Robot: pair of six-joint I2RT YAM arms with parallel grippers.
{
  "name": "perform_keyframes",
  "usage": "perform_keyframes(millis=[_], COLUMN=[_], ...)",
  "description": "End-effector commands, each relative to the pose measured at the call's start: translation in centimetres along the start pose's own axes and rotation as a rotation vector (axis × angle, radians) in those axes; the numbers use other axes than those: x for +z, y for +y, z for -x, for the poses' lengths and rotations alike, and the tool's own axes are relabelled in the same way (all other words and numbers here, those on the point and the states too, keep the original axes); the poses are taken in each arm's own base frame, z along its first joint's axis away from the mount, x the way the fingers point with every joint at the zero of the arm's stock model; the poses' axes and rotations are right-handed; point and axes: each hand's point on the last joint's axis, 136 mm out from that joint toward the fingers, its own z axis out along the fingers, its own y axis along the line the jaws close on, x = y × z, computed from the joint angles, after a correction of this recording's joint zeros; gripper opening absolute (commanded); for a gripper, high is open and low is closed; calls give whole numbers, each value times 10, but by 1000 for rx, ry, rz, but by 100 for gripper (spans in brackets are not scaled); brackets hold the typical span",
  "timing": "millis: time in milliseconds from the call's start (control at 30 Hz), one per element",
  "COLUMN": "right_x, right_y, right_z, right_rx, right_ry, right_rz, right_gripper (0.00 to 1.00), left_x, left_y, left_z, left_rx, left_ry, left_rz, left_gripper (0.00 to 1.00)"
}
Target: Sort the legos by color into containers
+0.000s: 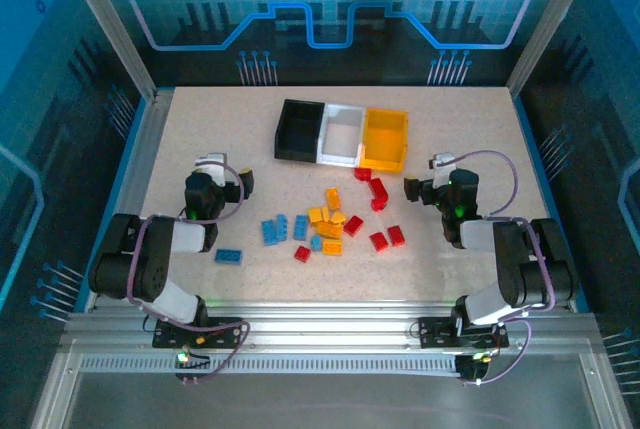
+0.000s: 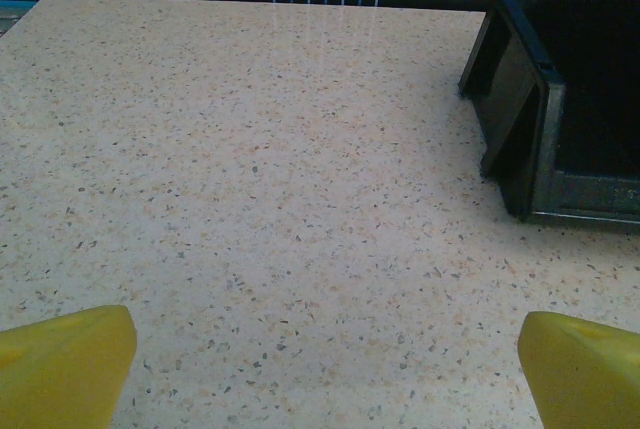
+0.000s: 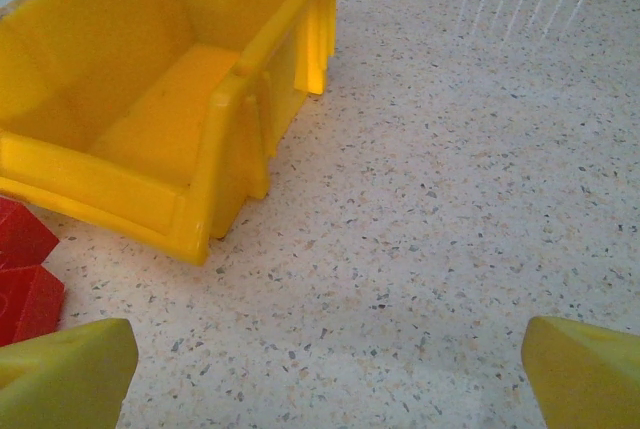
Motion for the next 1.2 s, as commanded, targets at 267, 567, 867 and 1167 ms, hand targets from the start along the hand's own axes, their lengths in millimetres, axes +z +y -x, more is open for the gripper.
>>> perform_keyframes(millis=[267,567,867,1167], right_x=[2,-22,-43,-58], right_y=[-10,-33,-31,4], right_z=[23,64,77,89], right_rx=[15,146,399,474], right_ry=[-1,20,425,534], right_rz=[-49,-155,-150,-24], right_gripper=[100,100,100,100], left_x=[-3,-24,-46,-66], left_y=[-5,2,2,5], left_z=[12,61,98,110], left_rx=[24,-52,-311,-479], left_ry=[2,-18,217,337], left_rz=[-27,48,128,192], left_gripper=[99,99,99,99])
